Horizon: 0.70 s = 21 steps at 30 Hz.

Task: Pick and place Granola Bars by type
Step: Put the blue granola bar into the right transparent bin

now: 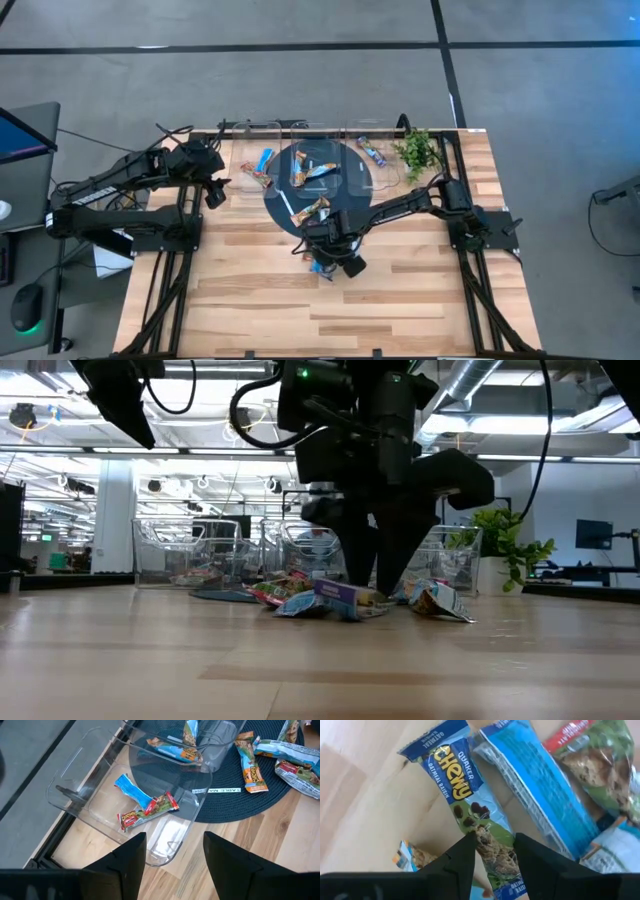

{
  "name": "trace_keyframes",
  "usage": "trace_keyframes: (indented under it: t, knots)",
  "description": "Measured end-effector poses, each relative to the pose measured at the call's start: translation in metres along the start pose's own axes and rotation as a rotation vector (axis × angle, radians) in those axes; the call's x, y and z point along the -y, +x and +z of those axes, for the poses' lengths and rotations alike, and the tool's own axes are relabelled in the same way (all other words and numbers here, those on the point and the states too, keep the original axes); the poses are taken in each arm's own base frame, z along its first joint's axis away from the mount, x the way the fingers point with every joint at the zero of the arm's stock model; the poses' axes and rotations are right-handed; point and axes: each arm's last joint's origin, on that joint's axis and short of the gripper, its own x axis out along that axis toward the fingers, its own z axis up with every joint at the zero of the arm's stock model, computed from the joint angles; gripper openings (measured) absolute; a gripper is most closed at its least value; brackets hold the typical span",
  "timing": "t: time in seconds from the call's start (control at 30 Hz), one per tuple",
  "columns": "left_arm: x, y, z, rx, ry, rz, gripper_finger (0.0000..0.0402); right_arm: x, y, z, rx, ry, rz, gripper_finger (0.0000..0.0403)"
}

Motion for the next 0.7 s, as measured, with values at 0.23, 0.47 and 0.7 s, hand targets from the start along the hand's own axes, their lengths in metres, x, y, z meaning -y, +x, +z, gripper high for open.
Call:
trace_keyframes:
  t: [0.23, 0.47, 0.7]
  knots:
    - [0.000, 0.000, 0.000, 0.000, 0.000, 0.000, 0.0192, -0.001, 0.000, -0.003, -0.033, 0.504, 0.009, 0.0129]
    - [0.000, 0.000, 0.002, 0.019, 0.007, -0.001, 0.0192, -0.008, 0.001, -0.005, -0.080, 0.799, 0.067, 0.0123]
    - [0.000, 0.000, 0.009, 0.095, 0.015, -0.005, 0.0192, -0.012, 0.002, -0.003, -0.083, 0.838, 0.063, 0.0123]
